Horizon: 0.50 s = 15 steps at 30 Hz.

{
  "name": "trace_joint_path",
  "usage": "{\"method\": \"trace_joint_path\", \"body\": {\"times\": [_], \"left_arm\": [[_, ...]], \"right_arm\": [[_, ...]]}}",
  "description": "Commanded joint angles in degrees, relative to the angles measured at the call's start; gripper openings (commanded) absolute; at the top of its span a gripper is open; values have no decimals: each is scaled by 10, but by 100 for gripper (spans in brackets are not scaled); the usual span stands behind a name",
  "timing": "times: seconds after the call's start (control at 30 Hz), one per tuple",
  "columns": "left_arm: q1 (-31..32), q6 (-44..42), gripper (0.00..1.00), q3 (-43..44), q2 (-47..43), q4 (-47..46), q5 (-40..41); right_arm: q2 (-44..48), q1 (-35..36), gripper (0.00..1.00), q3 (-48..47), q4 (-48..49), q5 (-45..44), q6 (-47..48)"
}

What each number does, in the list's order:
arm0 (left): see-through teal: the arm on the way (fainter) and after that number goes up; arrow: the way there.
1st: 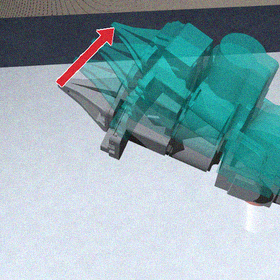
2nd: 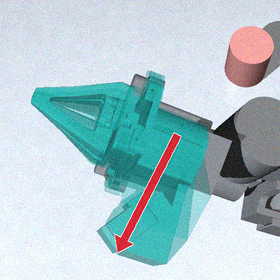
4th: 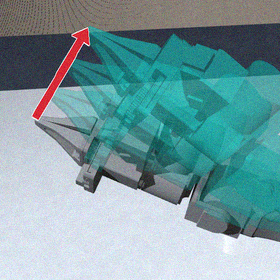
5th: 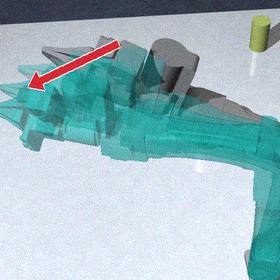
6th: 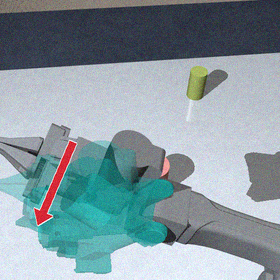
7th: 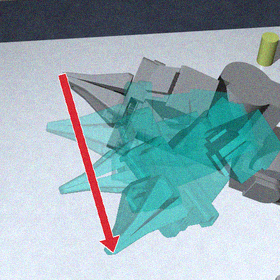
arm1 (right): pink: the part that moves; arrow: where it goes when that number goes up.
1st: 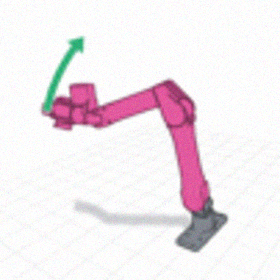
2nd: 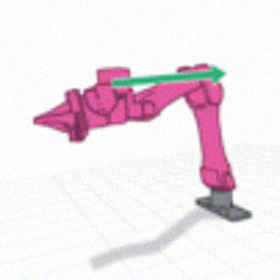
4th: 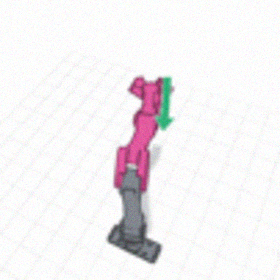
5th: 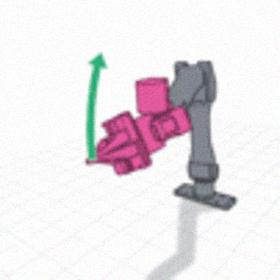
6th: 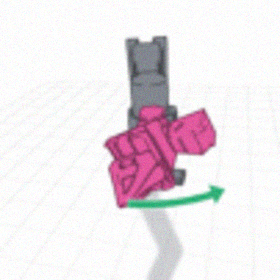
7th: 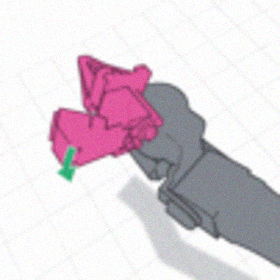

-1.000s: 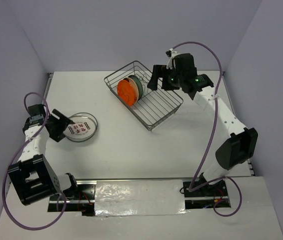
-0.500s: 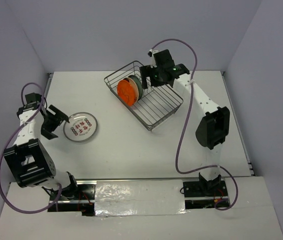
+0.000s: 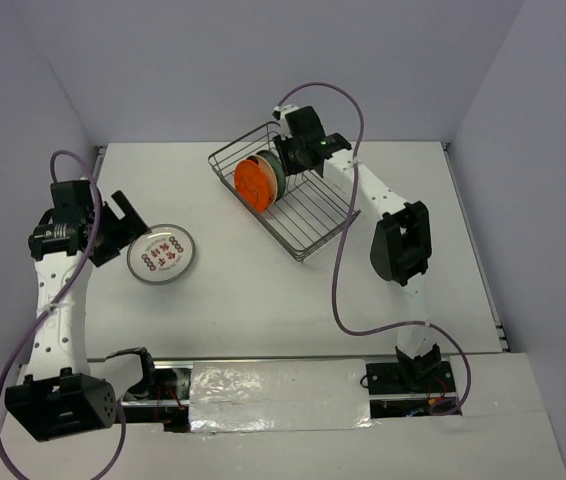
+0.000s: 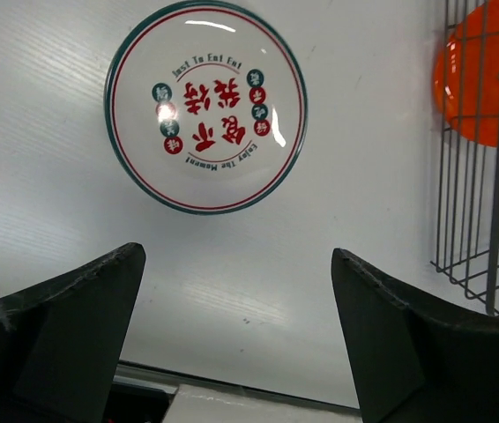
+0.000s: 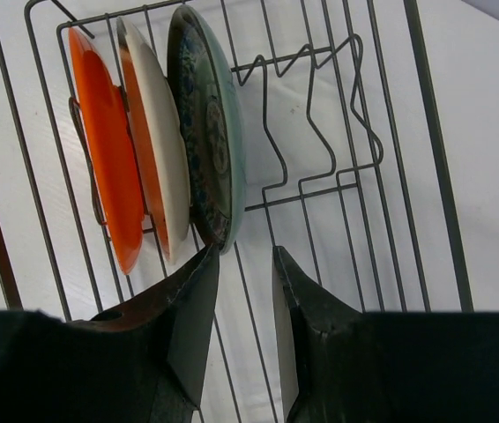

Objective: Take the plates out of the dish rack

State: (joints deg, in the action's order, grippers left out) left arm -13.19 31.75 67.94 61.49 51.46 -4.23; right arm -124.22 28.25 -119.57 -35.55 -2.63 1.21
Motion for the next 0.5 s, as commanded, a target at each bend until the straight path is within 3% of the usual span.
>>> {"method": "trace_joint_path", "body": {"times": [0.0, 0.47], "left_arm": [[1, -23, 99, -18, 6, 31, 12], [13, -39, 99, -58, 6, 33, 7]], "right_arm": [[-9, 10, 38, -32, 47, -14, 18], [-78, 12, 39, -51, 81, -47, 40]]}}
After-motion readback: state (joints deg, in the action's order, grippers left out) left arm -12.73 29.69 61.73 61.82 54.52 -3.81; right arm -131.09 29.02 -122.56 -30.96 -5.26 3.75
